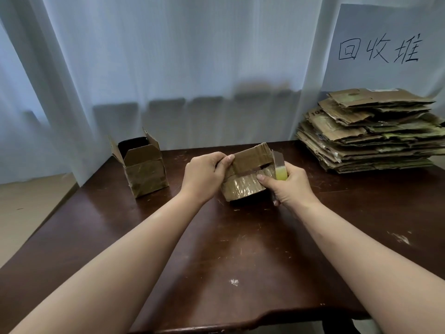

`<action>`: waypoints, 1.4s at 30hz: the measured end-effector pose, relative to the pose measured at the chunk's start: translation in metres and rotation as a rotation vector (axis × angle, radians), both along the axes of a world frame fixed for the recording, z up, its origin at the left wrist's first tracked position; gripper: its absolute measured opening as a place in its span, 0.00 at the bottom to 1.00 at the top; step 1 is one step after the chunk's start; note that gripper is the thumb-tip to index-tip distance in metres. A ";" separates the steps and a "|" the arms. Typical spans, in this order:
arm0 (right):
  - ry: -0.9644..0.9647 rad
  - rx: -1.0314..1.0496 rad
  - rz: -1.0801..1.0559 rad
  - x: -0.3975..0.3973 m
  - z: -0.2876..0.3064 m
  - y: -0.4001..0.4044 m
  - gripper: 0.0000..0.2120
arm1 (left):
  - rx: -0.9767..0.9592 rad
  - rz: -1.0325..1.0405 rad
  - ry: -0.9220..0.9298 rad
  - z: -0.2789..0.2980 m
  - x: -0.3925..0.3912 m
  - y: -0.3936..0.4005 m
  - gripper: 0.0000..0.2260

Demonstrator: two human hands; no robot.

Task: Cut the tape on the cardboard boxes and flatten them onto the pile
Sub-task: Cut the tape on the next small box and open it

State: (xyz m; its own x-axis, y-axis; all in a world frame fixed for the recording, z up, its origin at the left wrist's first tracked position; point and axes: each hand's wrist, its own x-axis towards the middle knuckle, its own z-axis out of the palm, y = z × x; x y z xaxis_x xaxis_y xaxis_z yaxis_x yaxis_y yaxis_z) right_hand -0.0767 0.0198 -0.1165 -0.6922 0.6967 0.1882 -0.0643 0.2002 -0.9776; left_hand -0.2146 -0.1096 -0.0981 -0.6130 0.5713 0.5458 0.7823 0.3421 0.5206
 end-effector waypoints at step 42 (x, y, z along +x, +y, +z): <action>-0.059 0.900 -0.423 0.035 -0.014 0.008 0.14 | 0.024 -0.147 0.173 -0.016 0.021 -0.010 0.13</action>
